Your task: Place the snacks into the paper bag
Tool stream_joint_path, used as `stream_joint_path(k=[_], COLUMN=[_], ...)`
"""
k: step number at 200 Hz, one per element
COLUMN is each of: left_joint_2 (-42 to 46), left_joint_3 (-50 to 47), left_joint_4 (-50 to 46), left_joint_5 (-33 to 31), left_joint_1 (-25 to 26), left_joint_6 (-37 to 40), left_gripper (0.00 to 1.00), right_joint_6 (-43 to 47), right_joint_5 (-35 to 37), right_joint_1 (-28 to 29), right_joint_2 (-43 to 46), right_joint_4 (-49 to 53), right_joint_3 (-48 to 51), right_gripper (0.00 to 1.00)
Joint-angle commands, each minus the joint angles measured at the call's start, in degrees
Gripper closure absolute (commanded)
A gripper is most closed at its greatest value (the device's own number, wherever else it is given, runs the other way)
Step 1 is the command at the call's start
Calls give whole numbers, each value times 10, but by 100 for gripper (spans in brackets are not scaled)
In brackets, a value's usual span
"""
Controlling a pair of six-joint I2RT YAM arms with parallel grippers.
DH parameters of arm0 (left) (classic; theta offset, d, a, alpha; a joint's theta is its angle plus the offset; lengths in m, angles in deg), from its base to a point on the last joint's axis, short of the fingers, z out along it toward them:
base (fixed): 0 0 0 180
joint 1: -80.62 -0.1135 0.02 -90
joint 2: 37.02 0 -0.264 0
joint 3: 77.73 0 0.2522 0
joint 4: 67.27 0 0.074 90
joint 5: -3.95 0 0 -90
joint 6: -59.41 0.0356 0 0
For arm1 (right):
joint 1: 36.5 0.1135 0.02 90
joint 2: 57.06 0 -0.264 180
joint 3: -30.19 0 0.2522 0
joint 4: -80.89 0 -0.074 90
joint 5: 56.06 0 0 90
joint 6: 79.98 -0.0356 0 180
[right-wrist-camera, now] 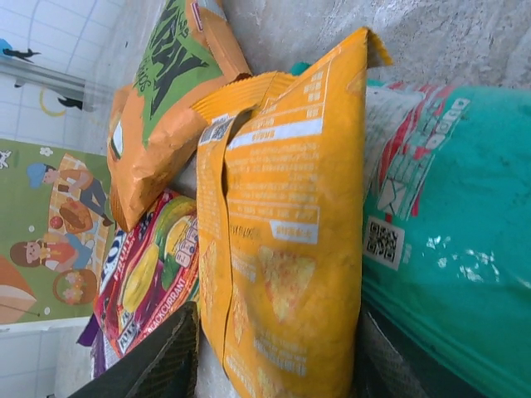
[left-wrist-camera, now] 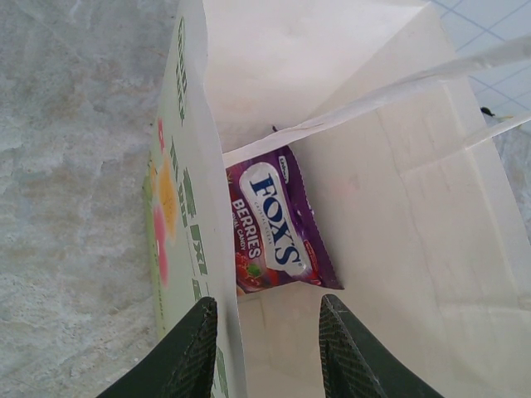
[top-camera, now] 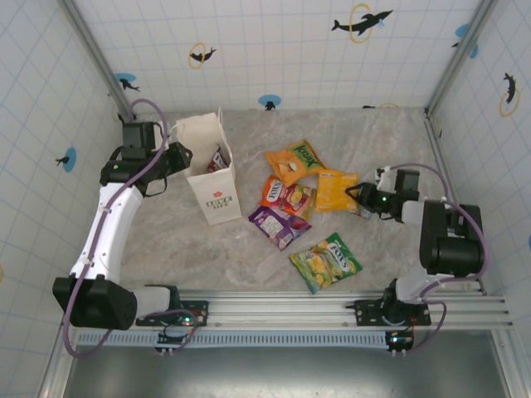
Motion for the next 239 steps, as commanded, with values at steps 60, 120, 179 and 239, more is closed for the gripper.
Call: stream_joint_path(k=[60, 120, 179, 239], left_joint_2=[1, 0, -1, 2], left_joint_3=[-1, 9, 20, 27], left_joint_4=[-8, -8, -6, -2], left_joint_5=[-10, -11, -11, -28], left_joint_1=[4, 4, 4, 4], left_joint_6=[9, 8, 4, -1], left_gripper=[64, 64, 63, 64], right_joint_6=[-34, -34, -22, 6], right_joint_5=[1, 38, 195, 405], right_joint_1=[12, 17, 84, 269], right_joint_2=[-21, 63, 212, 257], right_joint_4=[-94, -57, 26, 66], right_joint_3=[-6, -7, -59, -197], right_gripper=[97, 98, 99, 99])
